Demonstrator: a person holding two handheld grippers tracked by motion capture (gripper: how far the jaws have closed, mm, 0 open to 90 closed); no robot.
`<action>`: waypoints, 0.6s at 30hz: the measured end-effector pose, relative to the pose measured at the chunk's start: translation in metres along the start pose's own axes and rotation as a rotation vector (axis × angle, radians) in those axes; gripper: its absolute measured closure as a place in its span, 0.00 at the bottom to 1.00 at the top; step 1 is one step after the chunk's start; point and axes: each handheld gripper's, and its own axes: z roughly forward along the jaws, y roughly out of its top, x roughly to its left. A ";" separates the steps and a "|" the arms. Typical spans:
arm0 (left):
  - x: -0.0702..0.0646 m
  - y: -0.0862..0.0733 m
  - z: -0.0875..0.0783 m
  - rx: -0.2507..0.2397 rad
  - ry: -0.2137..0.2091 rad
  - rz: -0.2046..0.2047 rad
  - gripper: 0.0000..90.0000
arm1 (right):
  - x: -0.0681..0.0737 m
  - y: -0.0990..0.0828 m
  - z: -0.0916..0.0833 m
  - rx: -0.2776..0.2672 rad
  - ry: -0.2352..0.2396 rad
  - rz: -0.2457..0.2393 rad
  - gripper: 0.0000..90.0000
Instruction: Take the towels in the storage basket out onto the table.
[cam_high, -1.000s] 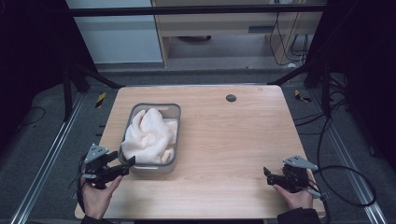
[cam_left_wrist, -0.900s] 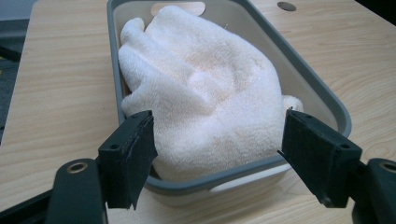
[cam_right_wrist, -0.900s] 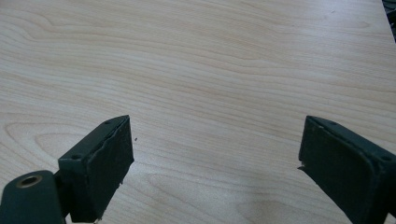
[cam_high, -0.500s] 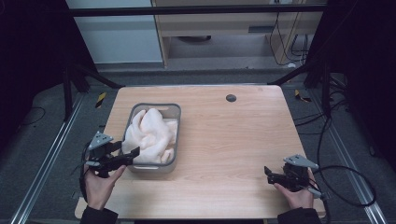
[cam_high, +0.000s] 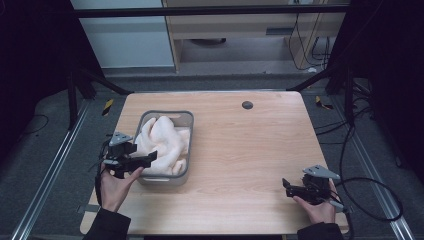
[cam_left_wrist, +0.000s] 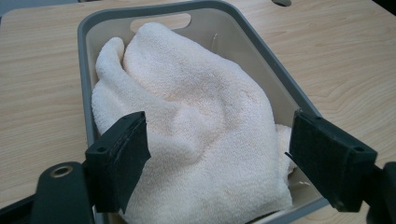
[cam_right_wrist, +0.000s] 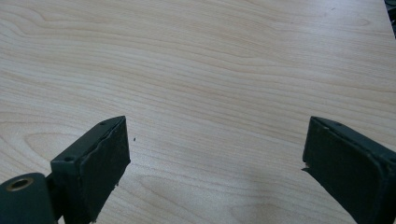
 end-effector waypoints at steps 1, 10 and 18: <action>0.000 0.001 0.002 0.005 0.000 0.003 0.21 | 0.000 0.000 0.000 0.001 0.001 0.000 0.08; -0.004 0.011 0.021 0.051 0.003 0.017 0.18 | 0.000 0.001 0.001 0.008 0.003 0.007 0.08; -0.007 0.015 0.038 0.096 0.007 0.027 0.16 | 0.000 0.001 0.003 0.021 0.007 0.002 0.07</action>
